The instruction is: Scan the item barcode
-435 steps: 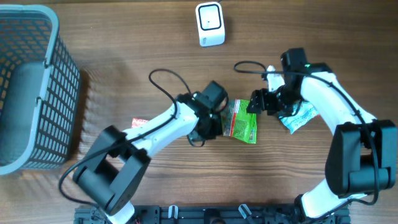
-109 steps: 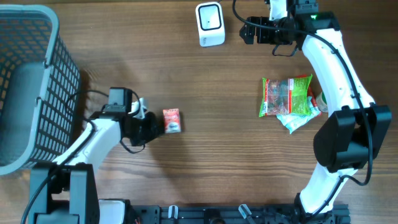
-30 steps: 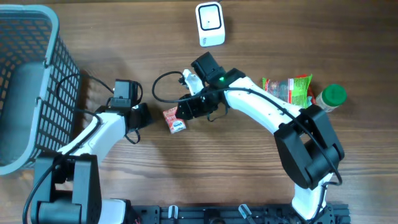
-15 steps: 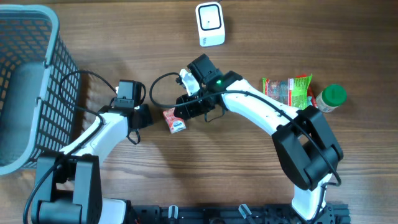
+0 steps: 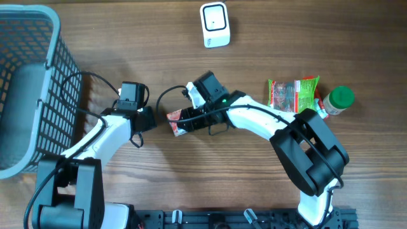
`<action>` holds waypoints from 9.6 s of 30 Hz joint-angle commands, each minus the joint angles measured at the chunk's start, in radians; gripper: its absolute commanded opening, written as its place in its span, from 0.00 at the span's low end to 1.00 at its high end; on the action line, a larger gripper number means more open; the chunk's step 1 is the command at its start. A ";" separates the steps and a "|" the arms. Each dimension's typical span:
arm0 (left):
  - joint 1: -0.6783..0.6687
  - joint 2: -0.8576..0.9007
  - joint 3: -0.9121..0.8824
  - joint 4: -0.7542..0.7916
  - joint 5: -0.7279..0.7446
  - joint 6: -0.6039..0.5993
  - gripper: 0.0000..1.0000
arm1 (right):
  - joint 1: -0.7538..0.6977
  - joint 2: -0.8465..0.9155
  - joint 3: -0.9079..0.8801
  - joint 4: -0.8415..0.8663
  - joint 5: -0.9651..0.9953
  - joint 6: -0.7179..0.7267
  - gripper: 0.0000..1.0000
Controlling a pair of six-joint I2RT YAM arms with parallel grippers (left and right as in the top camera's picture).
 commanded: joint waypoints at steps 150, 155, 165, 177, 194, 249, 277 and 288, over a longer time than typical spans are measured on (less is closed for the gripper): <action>-0.004 -0.002 -0.004 0.018 -0.017 0.002 1.00 | -0.127 0.560 1.028 0.083 1.311 -0.919 0.04; -0.004 -0.002 -0.004 0.019 -0.017 0.002 1.00 | -0.129 0.602 1.028 0.041 1.311 -0.920 0.04; -0.004 -0.002 -0.004 0.018 -0.017 0.002 1.00 | -0.134 0.565 1.020 0.126 1.403 -0.974 0.04; -0.004 -0.002 -0.004 0.018 -0.017 0.002 1.00 | -0.134 0.227 1.020 -0.152 1.395 -0.816 0.04; -0.004 -0.002 -0.004 0.018 -0.017 0.002 1.00 | -0.492 0.063 0.764 -1.266 0.810 -0.074 0.04; -0.004 -0.002 -0.004 0.019 -0.017 0.002 1.00 | -0.616 0.046 0.689 -0.475 0.415 -0.262 1.00; -0.002 -0.746 -0.004 0.018 -0.017 0.002 1.00 | -0.616 0.046 0.689 -0.475 0.415 -0.262 1.00; -0.002 -1.329 -0.004 0.013 -0.019 0.003 1.00 | -0.616 0.046 0.689 -0.475 0.416 -0.262 1.00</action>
